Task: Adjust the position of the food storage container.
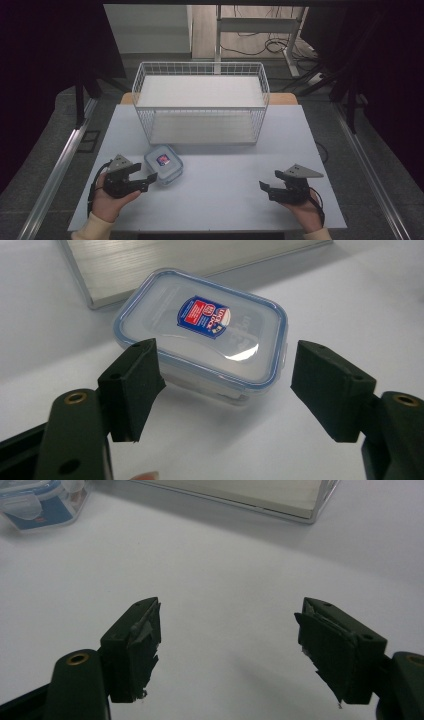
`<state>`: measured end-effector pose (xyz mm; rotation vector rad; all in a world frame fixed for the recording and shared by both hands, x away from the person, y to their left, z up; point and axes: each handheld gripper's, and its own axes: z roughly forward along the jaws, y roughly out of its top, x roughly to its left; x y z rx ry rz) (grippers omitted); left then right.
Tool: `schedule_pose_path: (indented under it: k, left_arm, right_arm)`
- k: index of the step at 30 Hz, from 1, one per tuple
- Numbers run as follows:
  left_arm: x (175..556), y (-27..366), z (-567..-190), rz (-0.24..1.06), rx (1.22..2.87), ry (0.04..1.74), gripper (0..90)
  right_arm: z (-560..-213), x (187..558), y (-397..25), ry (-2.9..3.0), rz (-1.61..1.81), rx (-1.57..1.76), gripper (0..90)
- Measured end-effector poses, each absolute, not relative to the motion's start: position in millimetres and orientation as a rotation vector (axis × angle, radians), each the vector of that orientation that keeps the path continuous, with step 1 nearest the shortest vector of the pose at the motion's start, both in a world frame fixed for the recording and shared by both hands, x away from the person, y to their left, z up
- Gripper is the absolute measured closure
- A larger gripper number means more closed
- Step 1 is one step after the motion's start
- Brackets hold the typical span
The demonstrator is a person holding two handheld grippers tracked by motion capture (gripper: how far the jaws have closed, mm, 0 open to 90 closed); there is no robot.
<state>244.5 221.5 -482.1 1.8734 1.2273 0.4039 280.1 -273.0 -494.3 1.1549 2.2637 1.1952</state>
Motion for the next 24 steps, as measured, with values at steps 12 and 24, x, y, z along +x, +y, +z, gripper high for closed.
schedule_pose_path:
  k: [12,24]
  left_arm:
    - [249.9,224.4,-469.9,0.447,1.887,1.222,28.0]
    - [265.7,273.7,-445.0,0.432,1.851,1.295,39.6]
  right_arm:
    - [-491.0,277.5,-273.4,2.265,1.215,1.144,25.9]
    - [-494.1,278.1,-269.5,2.285,1.197,1.135,25.8]
